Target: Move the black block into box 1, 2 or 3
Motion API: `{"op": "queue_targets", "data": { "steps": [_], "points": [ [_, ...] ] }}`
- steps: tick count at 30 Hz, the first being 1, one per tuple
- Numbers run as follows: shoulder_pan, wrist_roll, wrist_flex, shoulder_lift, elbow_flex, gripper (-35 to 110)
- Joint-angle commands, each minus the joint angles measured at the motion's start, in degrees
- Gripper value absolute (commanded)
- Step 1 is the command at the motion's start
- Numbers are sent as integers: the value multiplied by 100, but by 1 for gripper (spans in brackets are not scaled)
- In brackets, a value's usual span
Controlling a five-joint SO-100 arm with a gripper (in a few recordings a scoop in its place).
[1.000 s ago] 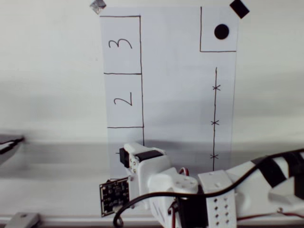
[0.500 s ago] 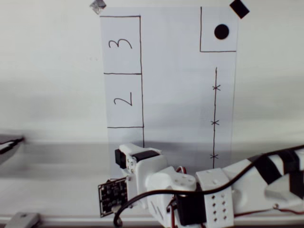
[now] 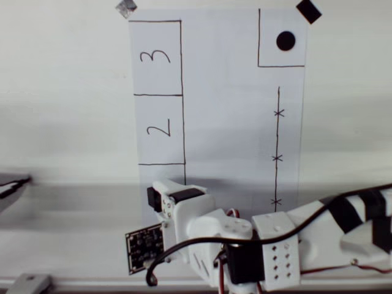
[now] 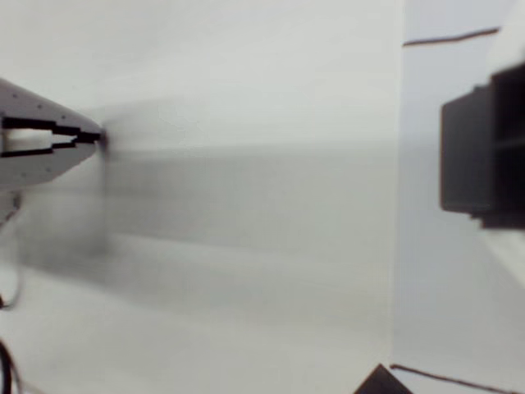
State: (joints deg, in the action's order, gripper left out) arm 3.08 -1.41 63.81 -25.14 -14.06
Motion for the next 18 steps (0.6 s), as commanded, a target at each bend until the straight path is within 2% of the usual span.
{"op": "queue_targets", "data": {
  "steps": [1,18],
  "points": [
    [53,26,-44,-88,185,6],
    [281,105,-35,-88,158,14]
  ]
}}
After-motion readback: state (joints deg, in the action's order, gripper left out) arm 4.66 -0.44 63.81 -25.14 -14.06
